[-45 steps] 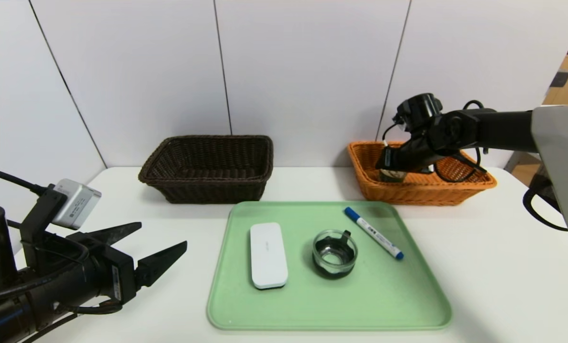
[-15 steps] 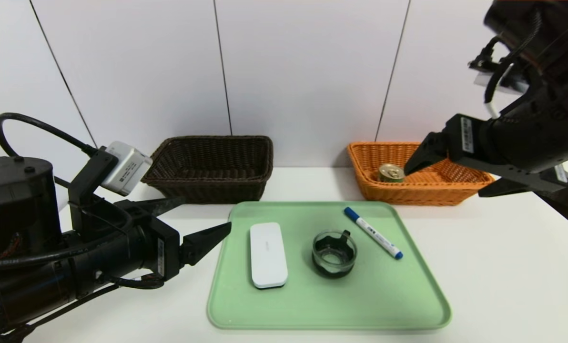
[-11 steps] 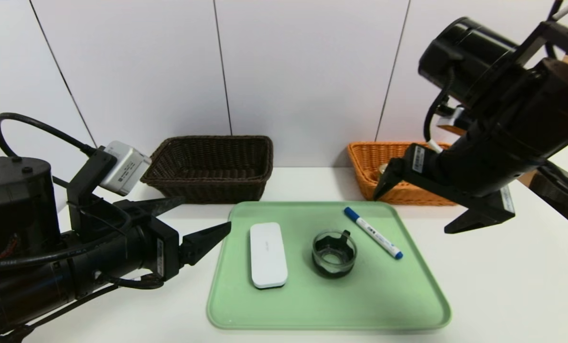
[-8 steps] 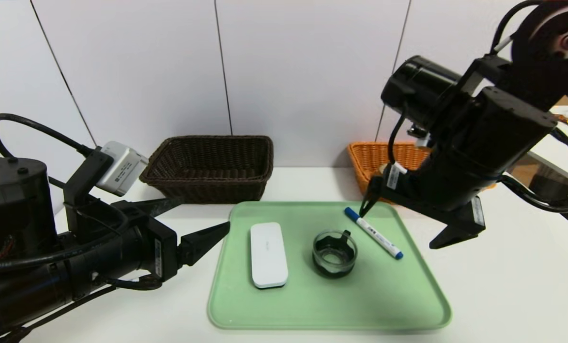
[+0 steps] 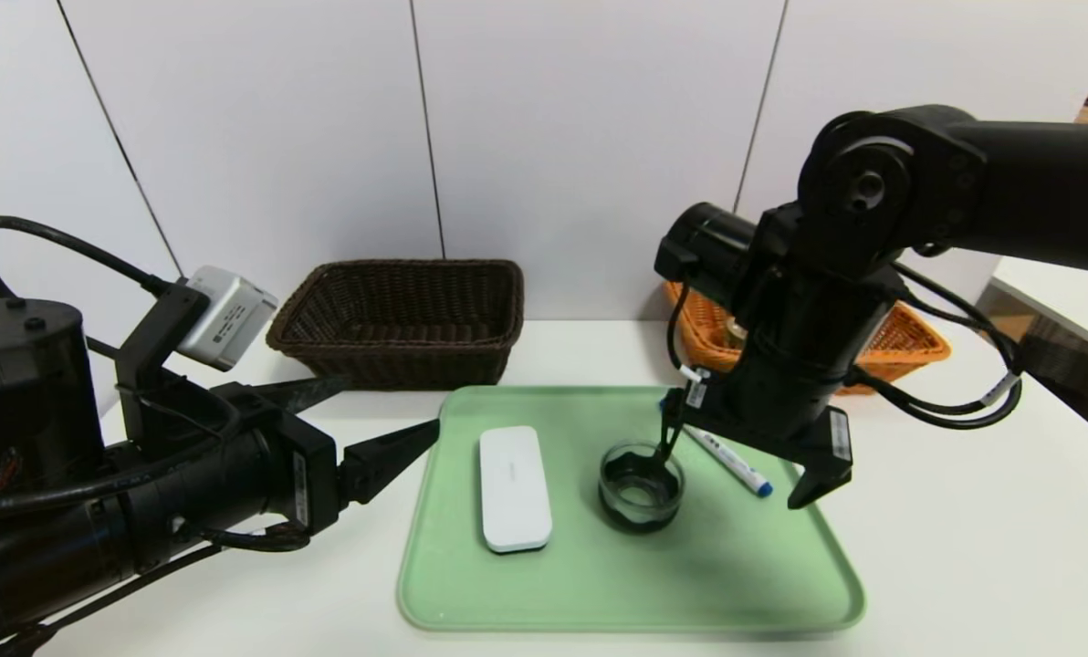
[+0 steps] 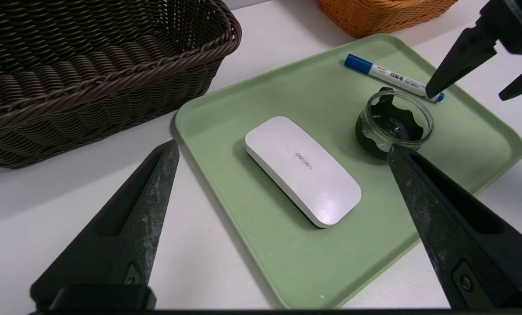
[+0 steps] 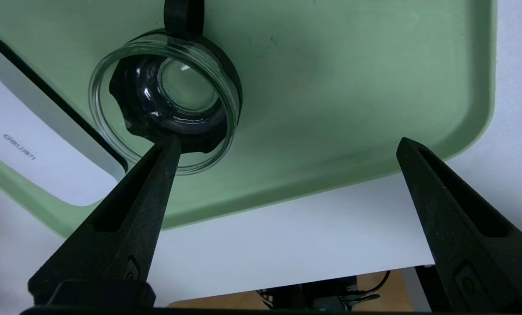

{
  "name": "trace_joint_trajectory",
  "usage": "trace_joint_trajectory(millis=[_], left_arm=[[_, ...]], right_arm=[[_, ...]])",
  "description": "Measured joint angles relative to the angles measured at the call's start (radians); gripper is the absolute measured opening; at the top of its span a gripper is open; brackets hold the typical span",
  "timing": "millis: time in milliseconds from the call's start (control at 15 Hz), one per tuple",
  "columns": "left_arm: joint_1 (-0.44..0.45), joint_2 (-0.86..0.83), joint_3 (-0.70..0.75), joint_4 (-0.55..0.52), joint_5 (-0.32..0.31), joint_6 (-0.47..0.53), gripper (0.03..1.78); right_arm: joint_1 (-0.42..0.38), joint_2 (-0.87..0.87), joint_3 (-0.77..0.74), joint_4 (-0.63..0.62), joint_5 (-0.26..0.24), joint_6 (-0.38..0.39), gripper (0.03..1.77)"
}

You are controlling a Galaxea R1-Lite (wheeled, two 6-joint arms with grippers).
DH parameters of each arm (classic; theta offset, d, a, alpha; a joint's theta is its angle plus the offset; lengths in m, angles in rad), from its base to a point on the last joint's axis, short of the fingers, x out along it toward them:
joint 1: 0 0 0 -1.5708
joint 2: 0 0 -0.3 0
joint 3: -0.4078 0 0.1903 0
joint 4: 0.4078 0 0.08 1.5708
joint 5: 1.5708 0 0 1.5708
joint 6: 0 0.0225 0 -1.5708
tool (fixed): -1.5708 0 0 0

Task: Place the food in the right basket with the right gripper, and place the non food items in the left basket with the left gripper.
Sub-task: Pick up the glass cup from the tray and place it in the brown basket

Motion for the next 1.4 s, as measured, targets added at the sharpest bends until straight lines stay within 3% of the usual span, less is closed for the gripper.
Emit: trace_joint_trajectory(millis=[1400], left_arm=[[0.001,-0.007,0.005,0.001,-0.003,-0.001,1.69]], right_arm=[[0.018,0.133,-0.003,-0.040,0.004,0.030,1.70]])
